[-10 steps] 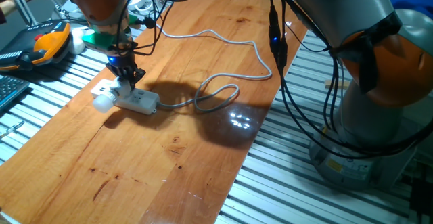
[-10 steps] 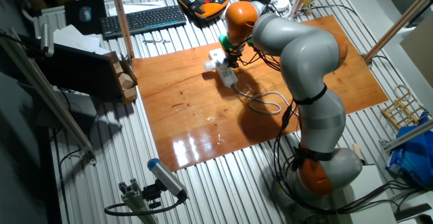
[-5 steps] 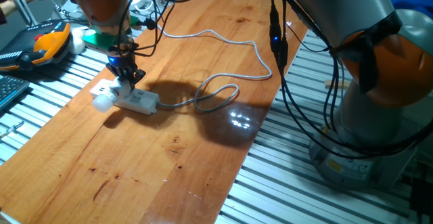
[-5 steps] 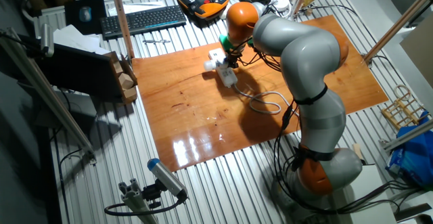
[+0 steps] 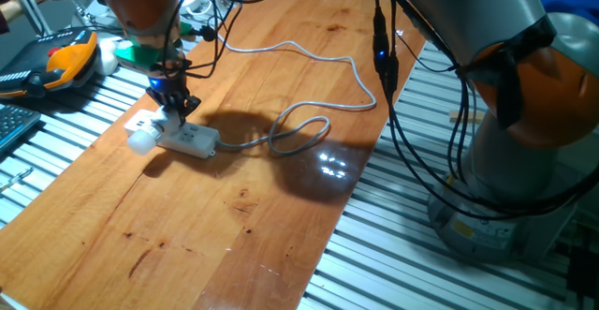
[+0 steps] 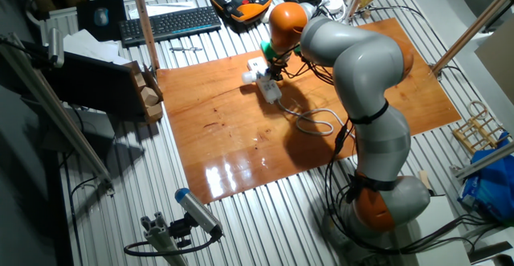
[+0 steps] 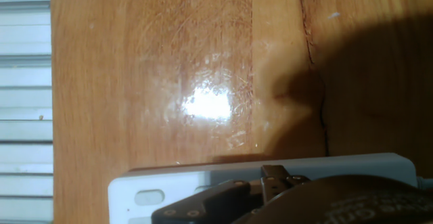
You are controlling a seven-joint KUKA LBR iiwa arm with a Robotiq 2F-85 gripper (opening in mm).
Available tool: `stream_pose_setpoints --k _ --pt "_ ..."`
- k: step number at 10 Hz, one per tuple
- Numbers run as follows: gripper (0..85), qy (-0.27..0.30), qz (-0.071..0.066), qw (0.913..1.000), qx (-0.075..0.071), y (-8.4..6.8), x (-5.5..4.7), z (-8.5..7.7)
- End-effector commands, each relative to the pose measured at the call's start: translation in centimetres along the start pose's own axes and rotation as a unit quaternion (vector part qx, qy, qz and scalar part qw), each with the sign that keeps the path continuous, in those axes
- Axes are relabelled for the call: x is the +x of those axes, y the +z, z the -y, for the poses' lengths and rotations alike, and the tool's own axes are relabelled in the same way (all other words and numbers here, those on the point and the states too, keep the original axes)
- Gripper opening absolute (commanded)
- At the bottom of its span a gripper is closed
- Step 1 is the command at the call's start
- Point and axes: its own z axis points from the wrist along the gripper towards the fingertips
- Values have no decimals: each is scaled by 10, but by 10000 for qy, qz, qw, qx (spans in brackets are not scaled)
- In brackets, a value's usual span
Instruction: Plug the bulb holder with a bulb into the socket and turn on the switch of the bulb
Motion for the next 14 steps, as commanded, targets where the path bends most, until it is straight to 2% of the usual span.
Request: stream_pose_setpoints --k 1,3,5,8,10,11,12,14 --pt "0 1 -11 10000 -16 -11 0 -3" --pt "0 -7 4 10000 -16 -19 1 -4" --pt "0 20 -65 10000 -32 -29 1 -5" --pt "0 -76 -271 9996 -54 -62 0 -5" --pt "0 -143 -348 9993 -13 -88 5 -5" --pt "0 -204 -349 9992 0 -99 10 -5" --pt "0 -244 -302 9992 -22 -103 14 -5" --pt "0 -313 -138 9994 -77 -104 25 -3"
